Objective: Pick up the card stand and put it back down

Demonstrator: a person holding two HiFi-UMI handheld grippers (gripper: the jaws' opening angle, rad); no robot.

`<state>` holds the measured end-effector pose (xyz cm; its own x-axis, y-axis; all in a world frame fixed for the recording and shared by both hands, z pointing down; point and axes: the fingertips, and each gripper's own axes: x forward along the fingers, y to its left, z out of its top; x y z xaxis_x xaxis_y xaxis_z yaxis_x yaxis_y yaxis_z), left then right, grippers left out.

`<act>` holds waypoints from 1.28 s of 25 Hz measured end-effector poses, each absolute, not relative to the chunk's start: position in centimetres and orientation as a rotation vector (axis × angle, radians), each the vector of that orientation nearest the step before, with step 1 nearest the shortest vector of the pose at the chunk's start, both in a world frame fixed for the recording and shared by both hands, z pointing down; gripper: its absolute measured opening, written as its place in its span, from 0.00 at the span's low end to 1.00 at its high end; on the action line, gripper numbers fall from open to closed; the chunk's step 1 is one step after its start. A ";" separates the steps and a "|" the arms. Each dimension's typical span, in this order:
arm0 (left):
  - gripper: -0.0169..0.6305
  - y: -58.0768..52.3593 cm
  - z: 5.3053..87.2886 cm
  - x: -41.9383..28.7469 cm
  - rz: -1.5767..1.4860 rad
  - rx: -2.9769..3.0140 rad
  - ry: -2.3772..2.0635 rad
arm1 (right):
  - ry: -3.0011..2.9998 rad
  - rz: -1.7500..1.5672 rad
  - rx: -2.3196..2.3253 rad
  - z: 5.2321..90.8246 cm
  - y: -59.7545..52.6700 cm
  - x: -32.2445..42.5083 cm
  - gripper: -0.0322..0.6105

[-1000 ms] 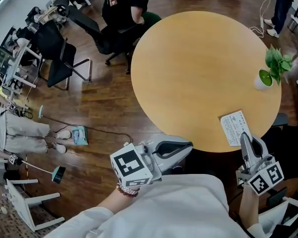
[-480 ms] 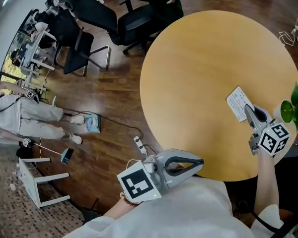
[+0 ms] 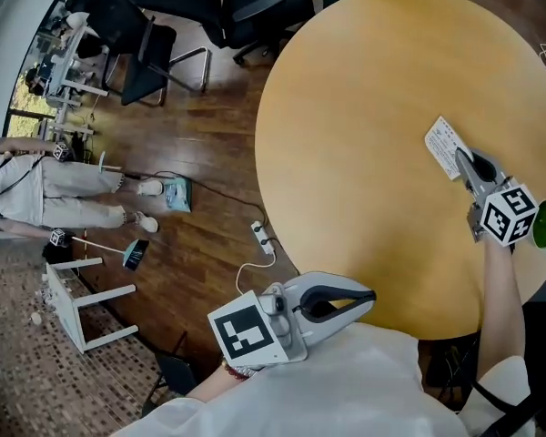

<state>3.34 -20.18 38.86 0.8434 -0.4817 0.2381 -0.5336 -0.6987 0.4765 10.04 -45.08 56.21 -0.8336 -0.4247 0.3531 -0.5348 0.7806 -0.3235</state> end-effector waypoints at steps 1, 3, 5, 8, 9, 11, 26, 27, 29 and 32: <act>0.03 -20.4 39.0 3.3 0.118 2.459 -0.739 | -2.717 0.615 0.757 56.3 -45.2 10.2 0.09; 0.03 -21.0 39.0 3.4 0.115 2.446 -0.729 | -2.741 0.625 0.781 56.2 -45.6 10.4 0.09; 0.03 -21.5 39.1 3.5 0.117 2.435 -0.725 | -2.754 0.643 0.795 56.3 -46.0 10.7 0.09; 0.03 -22.0 39.5 3.6 0.113 2.422 -0.713 | -2.718 0.679 0.822 57.8 -46.4 11.0 0.29; 0.03 -21.9 39.5 3.7 0.113 2.426 -0.704 | -2.711 0.687 0.840 58.0 -46.3 11.3 0.32; 0.03 -21.4 39.4 4.0 0.113 2.437 -0.684 | -2.709 0.699 0.887 57.8 -45.6 12.3 0.34; 0.03 -15.1 35.4 2.0 -0.091 2.608 -0.536 | -2.819 0.567 1.175 45.5 -23.9 16.1 0.38; 0.03 -13.9 34.8 1.8 -0.111 2.628 -0.515 | -2.838 0.524 1.200 43.4 -21.9 15.9 0.39; 0.03 -10.9 33.8 1.5 -0.140 2.672 -0.464 | -2.865 0.438 1.253 39.5 -17.9 15.3 0.39; 0.03 -5.9 33.1 0.7 -0.136 2.714 -0.392 | -2.893 0.348 1.320 34.6 -12.1 13.4 0.39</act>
<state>0.65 -5.94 33.08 0.9561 -0.2905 -0.0389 -0.2523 -0.8832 0.3953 13.37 -12.11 34.63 -0.6579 -0.7521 0.0379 -0.7397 0.6360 -0.2199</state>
